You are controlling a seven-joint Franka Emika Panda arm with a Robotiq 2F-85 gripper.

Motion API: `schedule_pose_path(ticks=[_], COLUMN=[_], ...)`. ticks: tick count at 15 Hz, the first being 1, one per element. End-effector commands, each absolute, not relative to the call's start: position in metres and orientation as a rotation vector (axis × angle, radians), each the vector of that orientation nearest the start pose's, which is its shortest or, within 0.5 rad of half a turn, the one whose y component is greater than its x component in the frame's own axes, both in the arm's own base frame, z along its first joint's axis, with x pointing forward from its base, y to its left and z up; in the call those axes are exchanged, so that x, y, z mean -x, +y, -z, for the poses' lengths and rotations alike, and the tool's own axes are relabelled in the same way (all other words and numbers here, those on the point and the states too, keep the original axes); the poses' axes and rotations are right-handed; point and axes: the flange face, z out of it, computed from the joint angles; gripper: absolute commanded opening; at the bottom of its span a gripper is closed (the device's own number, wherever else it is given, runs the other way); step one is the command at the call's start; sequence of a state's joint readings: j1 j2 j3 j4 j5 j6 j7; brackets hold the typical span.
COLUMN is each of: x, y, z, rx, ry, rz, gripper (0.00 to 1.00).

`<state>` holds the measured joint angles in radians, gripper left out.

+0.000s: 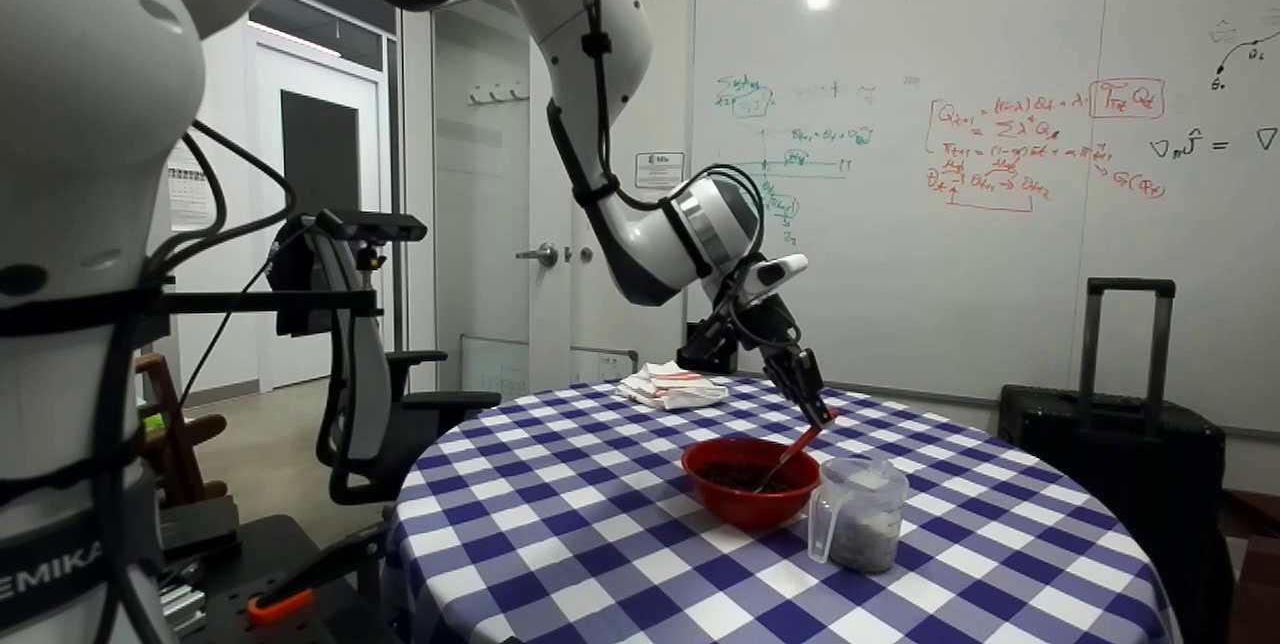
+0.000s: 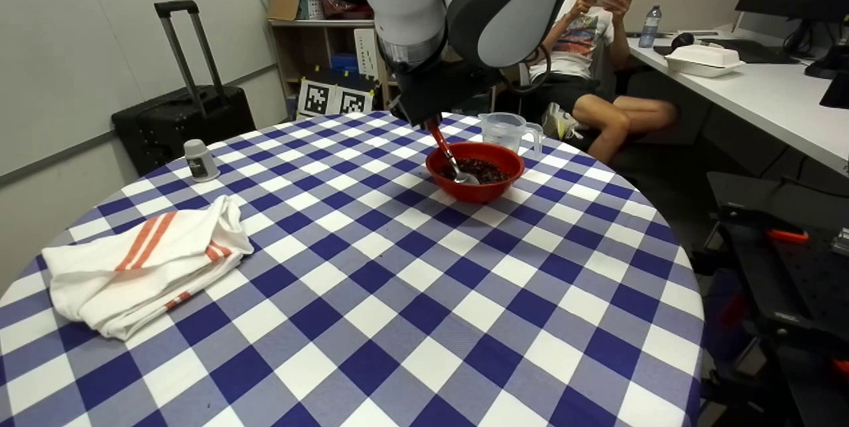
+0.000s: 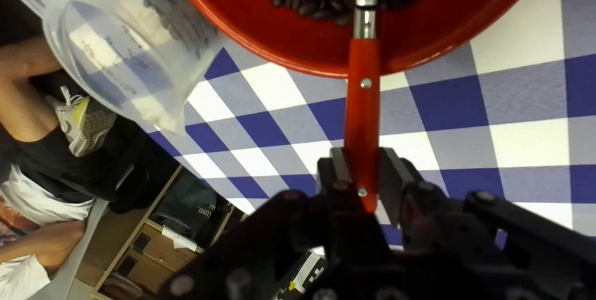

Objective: Put a spoonful of the things in the red bowl into the jug

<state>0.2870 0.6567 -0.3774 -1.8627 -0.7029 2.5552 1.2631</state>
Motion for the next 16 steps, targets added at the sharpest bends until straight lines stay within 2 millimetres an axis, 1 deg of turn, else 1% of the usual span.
schedule_pose_path(ticks=[1,5,8,12,16], x=[-0.639,-0.64,-0.641,-0.643,-0.646], y=[-0.032,-0.037,-0.044,-0.049,-0.043], z=[-0.18,-0.174,-0.175,-0.183,-0.192], rx=[3.353,3.343,3.335,3.319,3.291], ry=[1.157,1.132,1.116,1.044,0.905], rz=[0.623,0.563,0.526,0.466,0.44], gripper=[0.05,0.05,0.05,0.05,0.05])
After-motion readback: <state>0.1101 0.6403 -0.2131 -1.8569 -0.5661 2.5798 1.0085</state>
